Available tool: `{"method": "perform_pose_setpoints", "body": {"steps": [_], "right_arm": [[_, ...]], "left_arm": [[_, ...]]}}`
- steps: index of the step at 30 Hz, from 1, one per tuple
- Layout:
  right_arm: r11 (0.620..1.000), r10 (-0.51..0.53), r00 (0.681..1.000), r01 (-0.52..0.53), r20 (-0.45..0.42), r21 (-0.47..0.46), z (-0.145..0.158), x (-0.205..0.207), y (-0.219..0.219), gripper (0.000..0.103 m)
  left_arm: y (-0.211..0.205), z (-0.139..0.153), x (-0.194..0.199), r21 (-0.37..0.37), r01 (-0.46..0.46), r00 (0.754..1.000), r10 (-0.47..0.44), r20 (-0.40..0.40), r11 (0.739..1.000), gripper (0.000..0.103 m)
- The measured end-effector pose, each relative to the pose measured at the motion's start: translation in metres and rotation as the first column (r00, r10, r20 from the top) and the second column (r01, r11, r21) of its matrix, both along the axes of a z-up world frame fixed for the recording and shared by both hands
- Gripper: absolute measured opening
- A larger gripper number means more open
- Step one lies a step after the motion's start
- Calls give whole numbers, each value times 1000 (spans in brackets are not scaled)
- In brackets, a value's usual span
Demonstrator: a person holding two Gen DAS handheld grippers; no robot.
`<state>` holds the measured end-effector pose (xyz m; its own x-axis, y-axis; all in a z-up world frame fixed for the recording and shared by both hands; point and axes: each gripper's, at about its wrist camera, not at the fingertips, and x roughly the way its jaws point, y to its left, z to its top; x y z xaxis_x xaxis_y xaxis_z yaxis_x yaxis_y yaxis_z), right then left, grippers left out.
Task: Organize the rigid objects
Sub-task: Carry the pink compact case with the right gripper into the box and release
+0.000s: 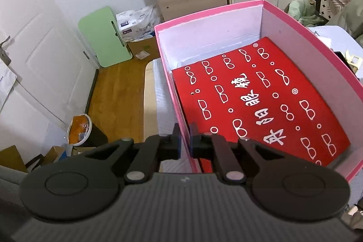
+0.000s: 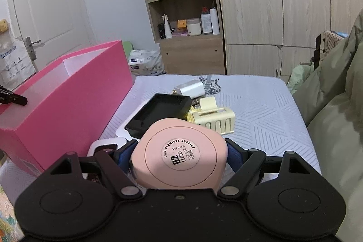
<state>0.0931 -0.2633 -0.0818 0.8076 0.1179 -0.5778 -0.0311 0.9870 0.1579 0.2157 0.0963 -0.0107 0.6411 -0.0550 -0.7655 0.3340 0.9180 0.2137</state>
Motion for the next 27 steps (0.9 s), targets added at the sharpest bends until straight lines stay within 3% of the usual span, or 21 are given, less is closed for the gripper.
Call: {"method": "perform_pose_setpoints", "body": {"steps": [5, 7, 11, 14, 18, 21, 27], "right_arm": [[999, 23, 999, -22, 26, -27, 17, -4, 5, 84], [998, 47, 998, -45, 42, -46, 30, -2, 9, 84], [985, 163, 983, -158, 84, -61, 71, 11, 25, 84], [956, 293, 953, -293, 73, -13, 102, 30, 45, 84], [891, 451, 892, -449, -18, 74, 128, 67, 91, 84], [854, 516, 850, -502, -105, 137, 130, 94, 128, 84], [847, 531, 808, -498, -255, 187, 109, 146, 180, 84]], "left_arm": [[-4, 3, -9, 38, 33, 999, -33, 3, 999, 7], [-2, 5, -8, 20, 37, 999, -37, -6, 999, 7], [3, 9, 1, -35, 35, 999, -35, -11, 999, 8], [7, 7, 9, -62, 33, 999, -35, -37, 998, 8], [18, 4, 16, -120, 19, 996, -29, -81, 993, 8], [23, 3, 14, -156, 24, 995, -38, -90, 987, 9], [39, 2, 19, -242, 3, 993, -31, -114, 970, 11]]}}
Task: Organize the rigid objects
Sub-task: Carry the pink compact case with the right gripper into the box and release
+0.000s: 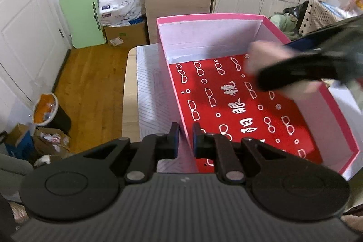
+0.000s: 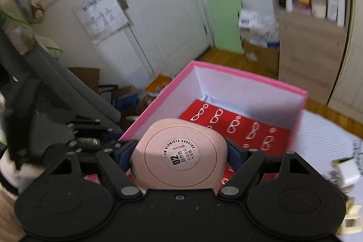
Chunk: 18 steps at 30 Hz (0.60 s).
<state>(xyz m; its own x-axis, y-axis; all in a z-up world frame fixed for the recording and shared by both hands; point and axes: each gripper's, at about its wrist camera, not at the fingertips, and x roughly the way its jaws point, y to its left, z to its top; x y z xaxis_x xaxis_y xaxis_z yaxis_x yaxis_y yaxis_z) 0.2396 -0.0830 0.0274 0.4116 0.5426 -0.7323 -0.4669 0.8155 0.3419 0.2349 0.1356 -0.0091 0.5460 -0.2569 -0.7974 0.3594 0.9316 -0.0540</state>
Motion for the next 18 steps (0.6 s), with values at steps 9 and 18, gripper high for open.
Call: {"method": "perform_pose_setpoints", "body": {"steps": [9, 18], "right_arm": [[993, -101, 981, 88, -163, -85, -49, 73, 46, 84], [982, -121, 981, 96, -154, -160, -82, 102, 65, 84]], "left_arm": [[0, -2, 4, -14, 11, 1000, -12, -22, 1000, 12], [4, -1, 1, -35, 17, 1000, -18, -26, 999, 12]]}}
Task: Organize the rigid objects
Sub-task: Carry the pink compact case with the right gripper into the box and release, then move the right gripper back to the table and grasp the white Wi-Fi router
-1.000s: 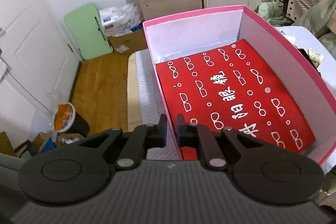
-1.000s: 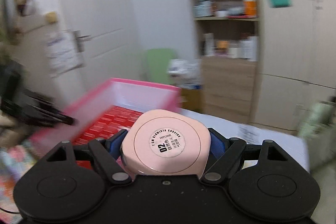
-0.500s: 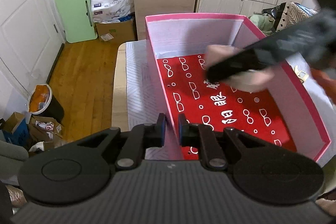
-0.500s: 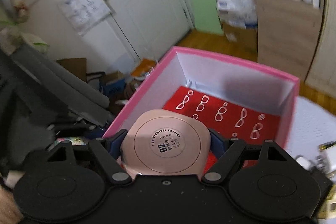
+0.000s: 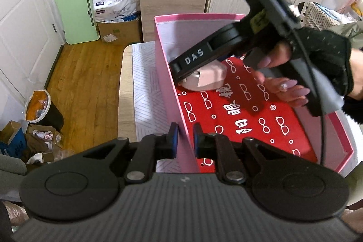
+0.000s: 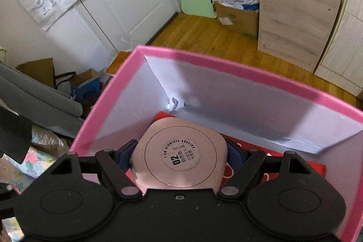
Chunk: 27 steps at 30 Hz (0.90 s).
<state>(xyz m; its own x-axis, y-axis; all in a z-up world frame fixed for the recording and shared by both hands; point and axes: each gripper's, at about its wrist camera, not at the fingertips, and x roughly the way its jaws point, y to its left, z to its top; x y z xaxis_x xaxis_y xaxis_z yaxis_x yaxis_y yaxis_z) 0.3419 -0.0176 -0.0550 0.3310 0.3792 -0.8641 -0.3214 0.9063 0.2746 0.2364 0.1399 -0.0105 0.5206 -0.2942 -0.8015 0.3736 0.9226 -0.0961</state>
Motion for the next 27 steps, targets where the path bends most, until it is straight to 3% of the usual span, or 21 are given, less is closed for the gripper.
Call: {"method": "perform_pose_setpoints", "body": {"steps": [8, 11, 15, 17, 27], "right_arm": [[997, -7, 997, 12, -74, 77, 0, 5, -12, 85], [999, 19, 999, -17, -50, 44, 8, -3, -15, 85], [999, 41, 999, -41, -34, 15, 8, -11, -12, 53], [999, 39, 998, -37, -48, 37, 7, -7, -12, 48], [999, 26, 999, -25, -42, 40, 4, -5, -16, 52]], "left_arm": [[2, -1, 1, -12, -1, 1000, 1, -3, 1000, 13], [2, -1, 1, -13, -1, 1000, 1, -1, 1000, 13], [1, -2, 0, -8, 2, 1000, -2, 2, 1000, 13], [2, -2, 0, -6, -1, 1000, 1, 2, 1000, 13], [-2, -1, -1, 4, -10, 1000, 10, 6, 1000, 12]]}}
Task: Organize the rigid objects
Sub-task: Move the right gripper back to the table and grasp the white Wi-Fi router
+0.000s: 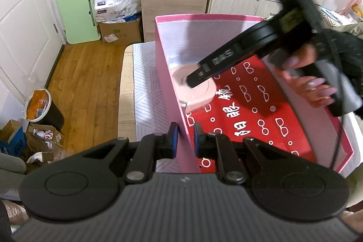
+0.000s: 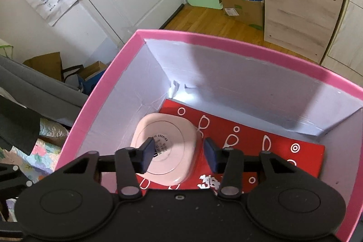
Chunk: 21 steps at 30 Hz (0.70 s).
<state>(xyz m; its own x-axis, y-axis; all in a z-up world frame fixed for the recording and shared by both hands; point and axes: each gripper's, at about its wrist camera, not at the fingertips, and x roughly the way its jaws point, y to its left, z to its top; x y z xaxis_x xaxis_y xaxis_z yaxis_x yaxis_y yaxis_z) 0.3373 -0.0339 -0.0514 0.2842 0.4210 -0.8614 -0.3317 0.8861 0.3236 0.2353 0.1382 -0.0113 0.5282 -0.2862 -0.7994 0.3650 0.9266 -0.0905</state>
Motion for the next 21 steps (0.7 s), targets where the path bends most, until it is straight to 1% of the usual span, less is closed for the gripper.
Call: {"method": "perform_pose_setpoints", "body": {"steps": [3, 5, 8, 12, 16, 18, 21], "right_arm": [[999, 16, 999, -17, 36, 41, 18, -11, -9, 52], [996, 37, 995, -44, 87, 73, 40, -25, -20, 52], [994, 64, 989, -76, 137, 83, 70, -51, -39, 52], [993, 73, 980, -89, 183, 81, 97, -89, -69, 52], [996, 41, 976, -57, 216, 70, 110, -121, -104, 52], [998, 12, 974, -27, 225, 62, 109, -135, -120, 52], [999, -26, 977, 16, 210, 49, 101, -153, -139, 52]], "left_arm": [[1, 0, 0, -5, -9, 1000, 9, -6, 1000, 12], [1, -1, 0, 0, -12, 1000, 12, -6, 1000, 12], [0, -1, 0, 5, -14, 1000, 14, -8, 1000, 12], [1, -1, 1, 1, -17, 1000, 17, -12, 1000, 12], [-1, -1, 1, 8, -17, 1000, 17, -12, 1000, 12], [-2, -1, 2, 12, -17, 1000, 17, -15, 1000, 12], [-3, -1, 2, 18, -13, 1000, 13, -16, 1000, 12]]}}
